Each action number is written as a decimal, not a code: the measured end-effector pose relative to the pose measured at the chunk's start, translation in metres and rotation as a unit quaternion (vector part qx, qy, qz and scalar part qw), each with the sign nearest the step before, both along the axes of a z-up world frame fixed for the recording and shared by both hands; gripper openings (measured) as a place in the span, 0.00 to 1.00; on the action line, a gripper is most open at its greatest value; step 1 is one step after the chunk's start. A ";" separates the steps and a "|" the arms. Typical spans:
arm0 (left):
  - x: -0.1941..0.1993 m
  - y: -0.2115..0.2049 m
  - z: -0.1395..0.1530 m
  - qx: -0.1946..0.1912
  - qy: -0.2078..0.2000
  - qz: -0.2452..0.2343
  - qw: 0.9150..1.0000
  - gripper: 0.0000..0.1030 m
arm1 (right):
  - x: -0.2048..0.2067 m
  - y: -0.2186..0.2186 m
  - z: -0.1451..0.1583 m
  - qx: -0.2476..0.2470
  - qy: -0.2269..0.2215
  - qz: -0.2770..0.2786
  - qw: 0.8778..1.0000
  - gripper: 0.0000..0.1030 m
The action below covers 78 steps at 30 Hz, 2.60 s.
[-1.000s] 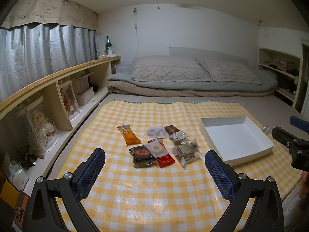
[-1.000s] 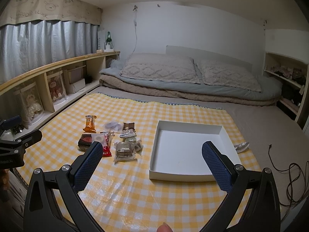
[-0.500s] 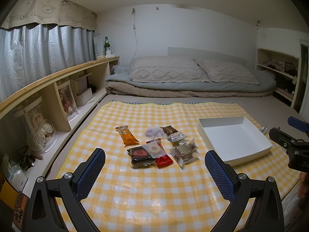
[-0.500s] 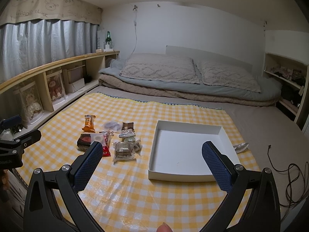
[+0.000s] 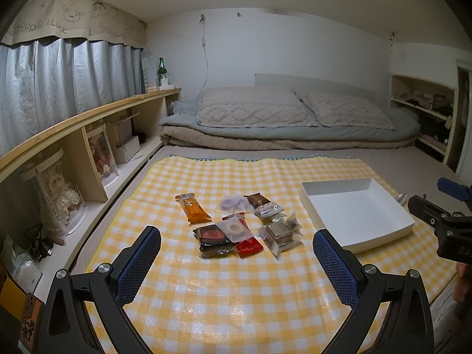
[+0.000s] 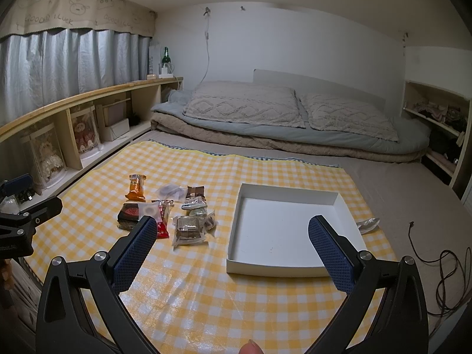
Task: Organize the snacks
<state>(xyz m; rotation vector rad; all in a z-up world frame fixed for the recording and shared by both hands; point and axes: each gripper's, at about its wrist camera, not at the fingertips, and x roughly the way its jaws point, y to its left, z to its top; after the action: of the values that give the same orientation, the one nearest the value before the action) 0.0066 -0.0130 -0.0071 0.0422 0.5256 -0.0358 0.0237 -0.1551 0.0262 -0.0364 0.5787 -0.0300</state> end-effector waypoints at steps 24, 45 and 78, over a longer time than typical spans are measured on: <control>0.001 -0.002 0.003 -0.002 -0.002 -0.002 1.000 1.00 | 0.000 0.000 0.000 -0.001 -0.001 -0.001 1.000 1.00; 0.025 -0.002 0.025 0.011 -0.016 0.008 1.000 1.00 | 0.028 -0.001 0.018 0.025 -0.011 0.048 0.998 1.00; 0.316 0.027 -0.038 -0.030 0.196 0.061 0.978 1.00 | 0.224 0.012 -0.063 0.064 0.118 0.068 0.989 1.00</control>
<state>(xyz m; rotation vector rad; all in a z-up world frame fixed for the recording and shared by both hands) 0.3229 0.0144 -0.0452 -0.0568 0.9195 0.0620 0.2477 -0.1426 -0.0367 0.0468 0.8116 0.1460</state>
